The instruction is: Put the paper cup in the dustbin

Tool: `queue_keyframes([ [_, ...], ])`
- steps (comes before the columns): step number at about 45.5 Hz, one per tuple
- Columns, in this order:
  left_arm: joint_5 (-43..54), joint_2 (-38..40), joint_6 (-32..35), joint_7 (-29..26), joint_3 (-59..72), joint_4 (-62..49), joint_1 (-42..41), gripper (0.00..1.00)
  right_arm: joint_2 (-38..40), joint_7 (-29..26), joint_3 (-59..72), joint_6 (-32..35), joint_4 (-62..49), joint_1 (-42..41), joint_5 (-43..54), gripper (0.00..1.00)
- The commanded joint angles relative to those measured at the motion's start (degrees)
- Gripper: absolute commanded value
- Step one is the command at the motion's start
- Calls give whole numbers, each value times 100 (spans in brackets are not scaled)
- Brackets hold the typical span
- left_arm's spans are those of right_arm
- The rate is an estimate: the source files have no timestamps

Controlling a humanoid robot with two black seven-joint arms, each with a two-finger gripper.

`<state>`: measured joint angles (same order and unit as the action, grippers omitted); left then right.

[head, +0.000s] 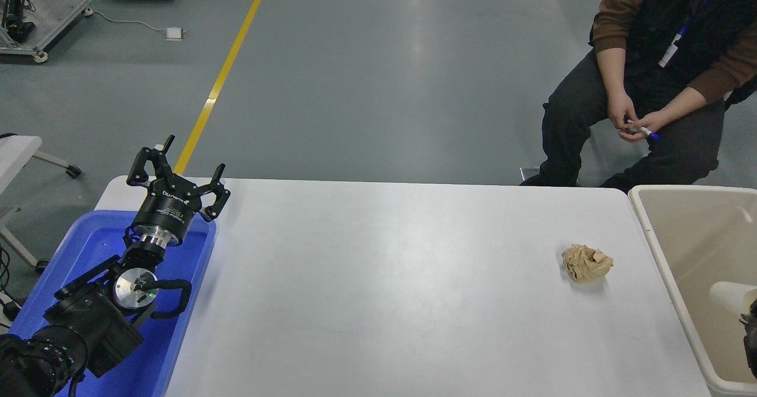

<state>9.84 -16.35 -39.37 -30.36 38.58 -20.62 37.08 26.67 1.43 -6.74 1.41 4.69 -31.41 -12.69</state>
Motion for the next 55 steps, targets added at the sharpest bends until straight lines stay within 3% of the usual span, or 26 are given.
queue_keyframes([
  [1,0,0,0,-5,0,5,1,100,-30,7,-38,-61,-12,56,-5,92],
  [3,0,0,0,4,0,-4,1,100,-22,7,-73,-70,-3,65,-5,100],
  [21,0,0,0,4,0,-4,1,100,391,7,-126,61,76,-23,39,100],
  [31,0,0,0,4,0,-4,1,100,549,7,-144,492,103,-682,66,100],
  [37,0,0,0,-5,-9,5,1,100,769,-2,-503,1150,217,-1095,-5,100],
  [45,0,0,0,4,-9,-4,1,100,954,-2,-1189,1468,761,-1561,4,100],
  [55,0,0,0,4,-9,5,1,100,1235,7,-2120,1459,2325,-1851,-5,100],
])
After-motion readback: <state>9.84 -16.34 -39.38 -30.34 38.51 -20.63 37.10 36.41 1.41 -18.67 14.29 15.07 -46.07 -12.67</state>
